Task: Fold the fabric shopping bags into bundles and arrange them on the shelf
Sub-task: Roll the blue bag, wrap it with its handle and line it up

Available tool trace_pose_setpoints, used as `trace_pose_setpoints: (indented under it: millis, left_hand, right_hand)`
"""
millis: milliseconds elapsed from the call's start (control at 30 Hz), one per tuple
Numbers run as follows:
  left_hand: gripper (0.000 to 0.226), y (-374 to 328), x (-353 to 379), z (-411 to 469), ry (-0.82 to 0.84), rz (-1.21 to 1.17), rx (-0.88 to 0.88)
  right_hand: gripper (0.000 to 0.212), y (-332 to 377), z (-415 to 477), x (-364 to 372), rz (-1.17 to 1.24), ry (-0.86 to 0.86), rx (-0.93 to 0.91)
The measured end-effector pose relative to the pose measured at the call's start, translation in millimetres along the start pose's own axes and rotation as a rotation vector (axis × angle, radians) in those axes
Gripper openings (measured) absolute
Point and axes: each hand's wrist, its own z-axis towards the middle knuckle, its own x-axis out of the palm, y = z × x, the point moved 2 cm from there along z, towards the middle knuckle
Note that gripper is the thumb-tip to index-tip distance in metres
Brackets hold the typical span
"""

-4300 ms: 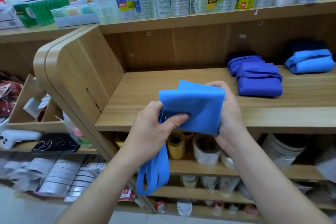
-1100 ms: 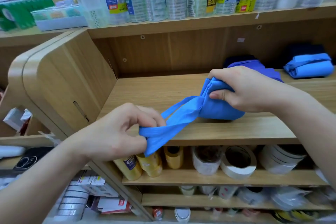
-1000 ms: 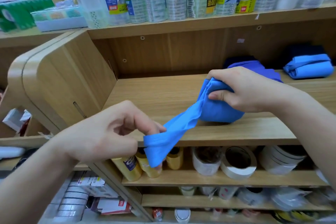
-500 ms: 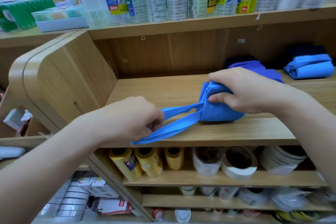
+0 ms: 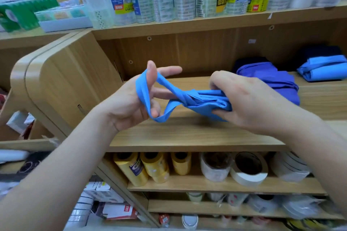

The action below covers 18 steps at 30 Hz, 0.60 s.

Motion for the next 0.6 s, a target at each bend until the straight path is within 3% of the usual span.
trace_pose_setpoints:
  millis: [100, 200, 267, 400, 533, 600]
  left_hand:
    - [0.092, 2.3, 13.0, 2.5, -0.078, -0.081, 0.000]
    - [0.074, -2.2, 34.8, -0.2, -0.168, -0.048, 0.001]
    - [0.067, -4.5, 44.5, 0.8, -0.204, -0.034, 0.023]
    - [0.068, 1.1, 46.4, 2.2, -0.200, -0.130, -0.002]
    - [0.045, -3.5, 30.4, -4.3, -0.246, -0.138, 0.094]
    - [0.047, -12.4, 14.9, -11.2, -0.331, -0.193, 0.164]
  right_hand:
    - [0.063, 7.4, -5.5, 15.1, -0.164, -0.078, 0.002]
    - [0.081, 15.9, -8.6, 34.6, -0.268, -0.110, 0.135]
    - [0.073, 18.1, -7.2, 39.7, -0.248, -0.173, 0.226]
    - [0.038, 15.4, -6.0, 35.5, -0.104, -0.257, 0.219]
    - [0.031, 2.1, 1.2, 27.7, -0.013, -0.241, 0.225]
    - [0.028, -7.4, 8.2, 18.5, 0.023, -0.156, 0.256]
